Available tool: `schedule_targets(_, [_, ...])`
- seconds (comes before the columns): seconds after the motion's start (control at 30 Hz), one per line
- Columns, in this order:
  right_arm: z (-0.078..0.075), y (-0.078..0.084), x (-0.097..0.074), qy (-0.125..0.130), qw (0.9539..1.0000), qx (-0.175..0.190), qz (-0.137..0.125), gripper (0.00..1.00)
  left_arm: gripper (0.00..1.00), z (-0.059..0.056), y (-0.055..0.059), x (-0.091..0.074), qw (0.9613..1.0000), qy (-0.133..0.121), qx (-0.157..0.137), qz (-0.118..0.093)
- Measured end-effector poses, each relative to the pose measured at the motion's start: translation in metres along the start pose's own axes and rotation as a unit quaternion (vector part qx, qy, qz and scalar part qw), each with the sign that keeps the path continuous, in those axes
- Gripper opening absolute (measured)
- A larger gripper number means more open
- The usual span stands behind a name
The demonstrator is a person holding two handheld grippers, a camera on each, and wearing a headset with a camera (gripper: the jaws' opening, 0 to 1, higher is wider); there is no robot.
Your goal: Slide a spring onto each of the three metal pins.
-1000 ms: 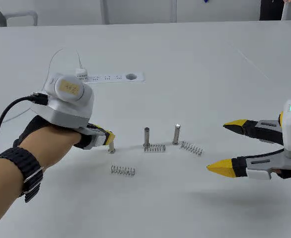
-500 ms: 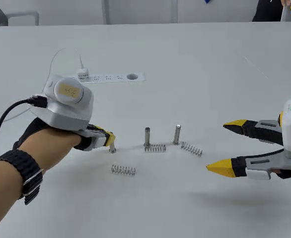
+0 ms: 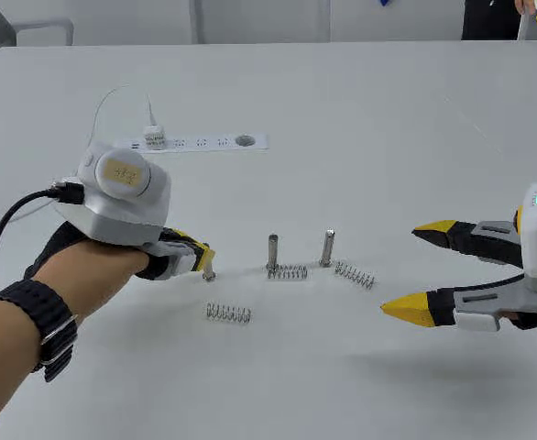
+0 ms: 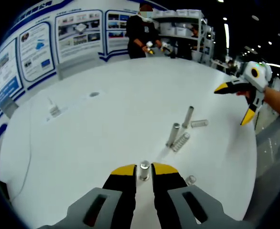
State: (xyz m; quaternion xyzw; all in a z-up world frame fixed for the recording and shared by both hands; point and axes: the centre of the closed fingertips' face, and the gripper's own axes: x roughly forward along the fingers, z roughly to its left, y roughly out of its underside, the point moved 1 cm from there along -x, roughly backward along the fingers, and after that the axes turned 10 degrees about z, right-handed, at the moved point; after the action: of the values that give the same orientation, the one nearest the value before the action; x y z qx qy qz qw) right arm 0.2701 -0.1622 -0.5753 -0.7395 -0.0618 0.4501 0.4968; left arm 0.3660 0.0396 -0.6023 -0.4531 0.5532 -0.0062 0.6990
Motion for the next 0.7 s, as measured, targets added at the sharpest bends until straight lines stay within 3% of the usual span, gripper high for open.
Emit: schedule_targets(0.7, [0.004, -0.004, 0.002, -0.006, 1.0, -0.004, 0.001, 0.7, 0.23, -0.001, 0.003, -0.011, 0.9997, 0.003, -0.002, -0.024])
